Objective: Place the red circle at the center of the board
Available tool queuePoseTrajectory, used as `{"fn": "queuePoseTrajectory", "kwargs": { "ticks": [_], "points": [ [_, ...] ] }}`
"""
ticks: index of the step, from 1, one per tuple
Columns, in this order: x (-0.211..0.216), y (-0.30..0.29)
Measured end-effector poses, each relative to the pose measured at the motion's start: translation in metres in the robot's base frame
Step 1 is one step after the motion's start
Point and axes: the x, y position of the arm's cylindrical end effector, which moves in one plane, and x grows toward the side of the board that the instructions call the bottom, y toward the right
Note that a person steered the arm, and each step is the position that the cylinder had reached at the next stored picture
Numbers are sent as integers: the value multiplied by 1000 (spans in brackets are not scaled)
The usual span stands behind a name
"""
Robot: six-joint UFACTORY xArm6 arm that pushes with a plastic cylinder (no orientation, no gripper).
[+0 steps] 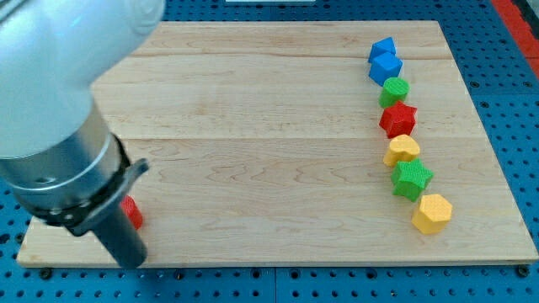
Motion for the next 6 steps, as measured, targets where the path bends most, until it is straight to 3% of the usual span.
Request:
{"fn": "queuePoseTrajectory", "kwargs": {
  "ticks": [1,2,3,4,5,6],
  "points": [
    [-28,-57],
    [-90,17],
    [-86,67],
    [-43,27],
    [-69,89],
    [-132,157]
  ]
}}
